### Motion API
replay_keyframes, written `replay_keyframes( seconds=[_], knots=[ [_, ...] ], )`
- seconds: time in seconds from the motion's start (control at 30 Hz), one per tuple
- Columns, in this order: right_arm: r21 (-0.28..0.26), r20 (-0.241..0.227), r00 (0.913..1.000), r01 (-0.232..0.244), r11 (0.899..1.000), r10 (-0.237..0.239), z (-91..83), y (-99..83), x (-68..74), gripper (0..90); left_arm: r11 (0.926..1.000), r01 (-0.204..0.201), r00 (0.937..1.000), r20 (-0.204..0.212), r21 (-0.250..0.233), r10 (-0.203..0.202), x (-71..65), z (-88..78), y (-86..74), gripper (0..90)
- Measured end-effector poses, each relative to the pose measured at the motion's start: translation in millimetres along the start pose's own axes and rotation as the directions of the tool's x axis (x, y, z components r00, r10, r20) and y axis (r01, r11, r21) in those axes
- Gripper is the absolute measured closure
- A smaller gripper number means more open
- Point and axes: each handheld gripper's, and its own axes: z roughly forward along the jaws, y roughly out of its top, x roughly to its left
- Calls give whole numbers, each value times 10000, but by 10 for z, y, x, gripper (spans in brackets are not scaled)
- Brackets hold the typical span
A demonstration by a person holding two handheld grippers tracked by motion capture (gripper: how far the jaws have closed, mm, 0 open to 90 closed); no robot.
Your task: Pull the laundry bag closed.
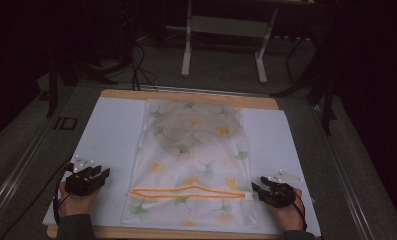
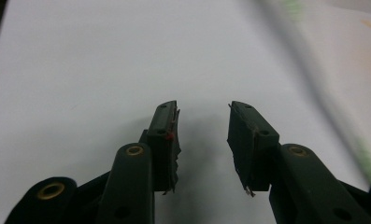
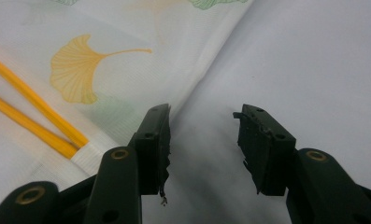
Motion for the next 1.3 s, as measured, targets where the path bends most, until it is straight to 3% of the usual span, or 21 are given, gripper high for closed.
replay_keyframes(
  seconds=[0.2, 0.43, 0.8, 1.03, 1.3],
  knots=[
    [37, -21, 10000, 95, 9999, -95, -14, 1, 28, 530, 9986, -523, 9974, 501, 9, 522, -30, -4, 26, 610],
    [28, -172, 9995, 249, 9997, -248, -42, 17, 41, 538, 9963, -847, 9941, 689, 134, 835, -53, 24, 32, 610],
    [-73, -736, 9915, 1069, 9942, -1071, -46, 128, 171, 584, 9919, -1265, 9870, 1013, 86, 1250, -114, 26, 50, 613],
    [-184, -1219, 9764, 1776, 9839, -1785, -6, 254, 355, 598, 9879, -1527, 9805, 1292, 254, 1483, -208, 40, 73, 628],
    [-366, -1857, 9463, 2625, 9642, -2647, 81, 453, 641, 643, 9844, -1741, 9729, 1586, 253, 1680, -265, 43, 90, 629]
  ],
)
